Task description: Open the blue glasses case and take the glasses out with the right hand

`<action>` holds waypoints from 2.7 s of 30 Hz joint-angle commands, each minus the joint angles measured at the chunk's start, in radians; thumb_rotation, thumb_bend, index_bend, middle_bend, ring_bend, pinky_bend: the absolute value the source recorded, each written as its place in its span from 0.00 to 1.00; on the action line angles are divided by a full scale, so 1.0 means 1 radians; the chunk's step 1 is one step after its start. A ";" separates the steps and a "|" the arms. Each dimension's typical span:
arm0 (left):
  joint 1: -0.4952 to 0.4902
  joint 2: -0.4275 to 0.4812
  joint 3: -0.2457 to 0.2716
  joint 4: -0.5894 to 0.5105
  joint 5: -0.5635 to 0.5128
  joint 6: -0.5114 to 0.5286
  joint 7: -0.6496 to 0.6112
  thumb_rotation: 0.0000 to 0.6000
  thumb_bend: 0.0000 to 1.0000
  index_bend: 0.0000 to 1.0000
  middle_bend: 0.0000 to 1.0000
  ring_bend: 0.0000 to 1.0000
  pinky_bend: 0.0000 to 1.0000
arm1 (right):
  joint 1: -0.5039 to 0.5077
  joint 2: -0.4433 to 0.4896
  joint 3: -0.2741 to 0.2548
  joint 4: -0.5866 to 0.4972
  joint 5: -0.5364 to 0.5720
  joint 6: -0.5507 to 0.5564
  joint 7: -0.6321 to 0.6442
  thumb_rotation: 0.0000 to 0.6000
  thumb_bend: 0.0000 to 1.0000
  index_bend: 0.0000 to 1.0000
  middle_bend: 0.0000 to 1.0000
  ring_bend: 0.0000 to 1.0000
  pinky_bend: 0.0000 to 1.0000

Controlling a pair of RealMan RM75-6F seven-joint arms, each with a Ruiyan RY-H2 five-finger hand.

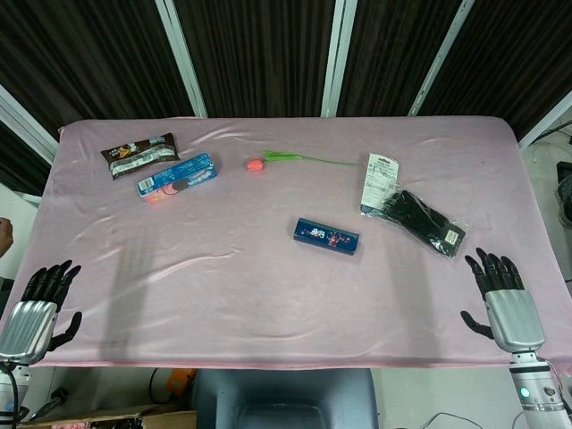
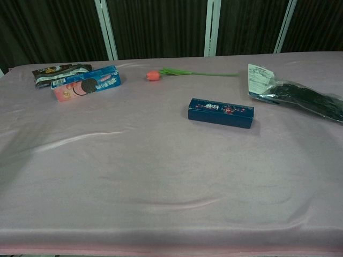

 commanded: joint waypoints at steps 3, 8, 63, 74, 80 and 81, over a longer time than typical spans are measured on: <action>-0.003 0.004 0.001 -0.006 -0.005 -0.007 -0.001 1.00 0.41 0.00 0.00 0.00 0.00 | 0.004 -0.017 0.011 0.004 0.010 0.002 0.005 1.00 0.34 0.00 0.00 0.00 0.00; -0.002 0.009 0.007 -0.003 0.024 0.010 -0.027 1.00 0.41 0.00 0.00 0.00 0.00 | 0.052 -0.096 0.051 0.056 0.030 -0.034 0.013 1.00 0.34 0.00 0.00 0.00 0.00; 0.003 0.011 -0.001 0.005 -0.002 0.022 -0.029 1.00 0.41 0.00 0.00 0.00 0.00 | 0.562 -0.671 0.240 0.544 0.378 -0.413 -0.268 1.00 0.48 0.55 0.03 0.00 0.00; 0.000 0.009 -0.002 0.006 -0.004 0.016 -0.020 1.00 0.41 0.00 0.00 0.00 0.00 | 0.574 -0.677 0.243 0.563 0.396 -0.415 -0.275 1.00 0.59 0.59 0.04 0.00 0.00; 0.002 0.007 -0.002 0.009 -0.003 0.021 -0.020 1.00 0.41 0.00 0.00 0.00 0.00 | 0.578 -0.672 0.245 0.555 0.405 -0.414 -0.277 1.00 0.66 0.62 0.06 0.00 0.00; 0.002 0.007 -0.002 0.008 -0.003 0.021 -0.020 1.00 0.41 0.00 0.00 0.00 0.00 | 0.579 -0.672 0.246 0.554 0.407 -0.412 -0.280 1.00 0.66 0.63 0.06 0.00 0.00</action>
